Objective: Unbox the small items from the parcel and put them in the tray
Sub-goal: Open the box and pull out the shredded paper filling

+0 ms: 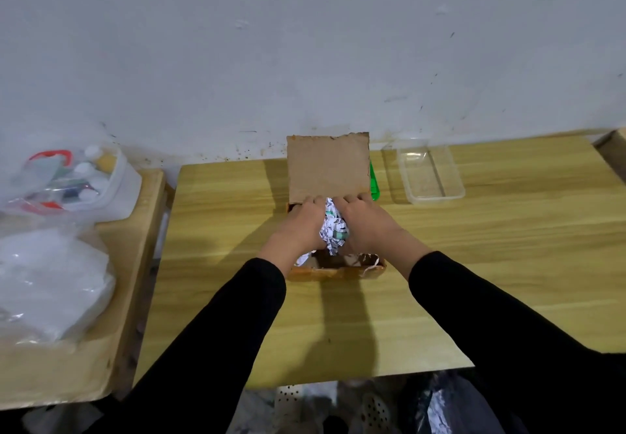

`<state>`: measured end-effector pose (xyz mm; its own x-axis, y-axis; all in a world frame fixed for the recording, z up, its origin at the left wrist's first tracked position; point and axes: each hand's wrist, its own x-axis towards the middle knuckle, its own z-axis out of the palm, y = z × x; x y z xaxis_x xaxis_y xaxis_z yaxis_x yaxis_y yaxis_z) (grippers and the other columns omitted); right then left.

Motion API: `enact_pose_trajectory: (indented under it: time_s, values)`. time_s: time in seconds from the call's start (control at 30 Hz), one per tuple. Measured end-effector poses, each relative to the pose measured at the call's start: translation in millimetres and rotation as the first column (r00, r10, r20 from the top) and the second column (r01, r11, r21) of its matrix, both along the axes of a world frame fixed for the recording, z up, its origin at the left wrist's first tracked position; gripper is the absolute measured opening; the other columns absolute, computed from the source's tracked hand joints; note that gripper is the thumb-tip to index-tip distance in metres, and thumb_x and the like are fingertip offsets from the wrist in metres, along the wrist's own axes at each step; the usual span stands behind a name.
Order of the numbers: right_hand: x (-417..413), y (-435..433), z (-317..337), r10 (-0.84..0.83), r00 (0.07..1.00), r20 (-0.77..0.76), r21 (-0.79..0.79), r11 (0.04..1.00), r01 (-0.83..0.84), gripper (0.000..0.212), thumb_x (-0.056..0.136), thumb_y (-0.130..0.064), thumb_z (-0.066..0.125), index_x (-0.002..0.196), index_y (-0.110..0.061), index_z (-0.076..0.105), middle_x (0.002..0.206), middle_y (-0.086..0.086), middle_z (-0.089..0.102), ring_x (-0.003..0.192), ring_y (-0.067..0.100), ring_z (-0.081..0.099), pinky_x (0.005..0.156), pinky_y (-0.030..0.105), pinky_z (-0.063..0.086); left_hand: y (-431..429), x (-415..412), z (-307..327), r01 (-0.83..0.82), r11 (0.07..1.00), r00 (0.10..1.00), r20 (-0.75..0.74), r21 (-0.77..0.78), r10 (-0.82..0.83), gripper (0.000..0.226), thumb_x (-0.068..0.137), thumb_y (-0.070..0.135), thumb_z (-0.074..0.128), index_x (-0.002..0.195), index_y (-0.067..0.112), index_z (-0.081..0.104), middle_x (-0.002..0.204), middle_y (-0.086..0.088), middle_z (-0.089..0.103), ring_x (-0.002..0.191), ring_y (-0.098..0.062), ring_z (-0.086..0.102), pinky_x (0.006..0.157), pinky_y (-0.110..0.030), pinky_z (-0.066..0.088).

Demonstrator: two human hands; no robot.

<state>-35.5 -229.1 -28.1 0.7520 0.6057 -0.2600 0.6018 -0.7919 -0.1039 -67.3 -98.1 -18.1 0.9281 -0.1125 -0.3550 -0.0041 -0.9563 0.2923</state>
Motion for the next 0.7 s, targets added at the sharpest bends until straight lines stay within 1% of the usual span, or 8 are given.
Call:
enact_pose_trajectory:
  time_s: [0.1, 0.2, 0.3, 0.4, 0.47, 0.53, 0.6, 0.7]
  values:
    - [4, -9, 22, -0.016, 1.000, 0.011, 0.008, 1.000, 0.016, 0.084, 0.064, -0.050, 0.075, 0.126, -0.008, 0.038, 0.120, 0.013, 0.054, 0.110, 0.034, 0.050, 0.103, 0.039, 0.034, -7, 6, 21, 0.015, 1.000, 1.000, 0.027, 0.008, -0.015, 0.067, 0.073, 0.014, 0.075, 0.127, 0.004, 0.037, 0.126, -0.015, 0.045, 0.111, -0.035, 0.051, 0.085, -0.038, 0.046]
    - [12, -29, 39, -0.070, 0.997, 0.020, 0.038, 0.997, 0.069, 0.085, 0.058, -0.049, 0.078, 0.123, -0.011, 0.040, 0.115, 0.011, 0.056, 0.108, 0.034, 0.050, 0.100, 0.041, 0.038, -25, 14, 45, 0.052, 0.998, 0.997, 0.062, 0.020, -0.053, 0.068, 0.073, 0.015, 0.073, 0.128, 0.005, 0.035, 0.126, -0.014, 0.046, 0.109, -0.034, 0.052, 0.087, -0.044, 0.048]
    - [20, -60, 55, -0.151, 0.988, 0.022, 0.069, 0.986, 0.149, 0.082, 0.054, -0.047, 0.079, 0.119, -0.013, 0.042, 0.112, 0.011, 0.057, 0.105, 0.036, 0.050, 0.095, 0.044, 0.042, -53, 26, 63, 0.095, 0.995, 0.991, 0.094, -0.015, -0.093, 0.065, 0.075, 0.015, 0.071, 0.128, 0.006, 0.035, 0.126, -0.015, 0.045, 0.109, -0.034, 0.052, 0.083, -0.041, 0.047]
    - [19, -103, 69, -0.234, 0.972, 0.025, 0.073, 0.970, 0.231, 0.077, 0.056, -0.041, 0.078, 0.118, -0.013, 0.042, 0.111, 0.010, 0.056, 0.107, 0.035, 0.048, 0.092, 0.043, 0.044, -93, 37, 71, 0.165, 0.986, 0.982, 0.102, -0.036, -0.161, 0.065, 0.074, 0.014, 0.073, 0.128, 0.005, 0.035, 0.125, -0.016, 0.046, 0.109, -0.034, 0.052, 0.082, -0.041, 0.047]
    - [13, -134, 71, -0.283, 0.959, 0.029, 0.065, 0.958, 0.280, 0.076, 0.059, -0.039, 0.077, 0.120, -0.012, 0.041, 0.113, 0.010, 0.056, 0.107, 0.035, 0.047, 0.093, 0.041, 0.042, -124, 41, 68, 0.221, 0.973, 0.972, 0.096, -0.064, -0.214, 0.065, 0.074, 0.014, 0.073, 0.126, 0.004, 0.036, 0.124, -0.016, 0.046, 0.110, -0.034, 0.051, 0.085, -0.042, 0.047]
    - [5, -165, 67, -0.317, 0.948, 0.027, 0.034, 0.948, 0.316, 0.077, 0.060, -0.040, 0.077, 0.122, -0.011, 0.041, 0.115, 0.011, 0.056, 0.106, 0.033, 0.049, 0.096, 0.039, 0.038, -156, 41, 59, 0.274, 0.958, 0.960, 0.084, -0.083, -0.267, 0.065, 0.075, 0.015, 0.073, 0.127, 0.004, 0.035, 0.124, -0.016, 0.045, 0.111, -0.034, 0.051, 0.086, -0.042, 0.047]
    - [-4, -193, 58, -0.353, 0.936, 0.005, 0.018, 0.935, 0.353, 0.075, 0.061, -0.040, 0.076, 0.120, -0.011, 0.041, 0.115, 0.011, 0.057, 0.105, 0.032, 0.052, 0.097, 0.037, 0.036, -184, 39, 45, 0.307, 0.946, 0.951, 0.070, -0.107, -0.301, 0.068, 0.075, 0.018, 0.072, 0.130, 0.006, 0.033, 0.126, -0.015, 0.043, 0.112, -0.034, 0.049, 0.087, -0.043, 0.046]
    - [-15, -228, 35, -0.391, 0.920, -0.026, 0.005, 0.920, 0.391, 0.073, 0.062, -0.041, 0.075, 0.119, -0.011, 0.042, 0.114, 0.011, 0.058, 0.105, 0.031, 0.053, 0.096, 0.036, 0.034, -220, 33, 17, 0.338, 0.928, 0.941, 0.017, -0.156, -0.339, 0.069, 0.076, 0.023, 0.072, 0.131, 0.008, 0.033, 0.129, -0.014, 0.040, 0.117, -0.035, 0.045, 0.091, -0.044, 0.044]
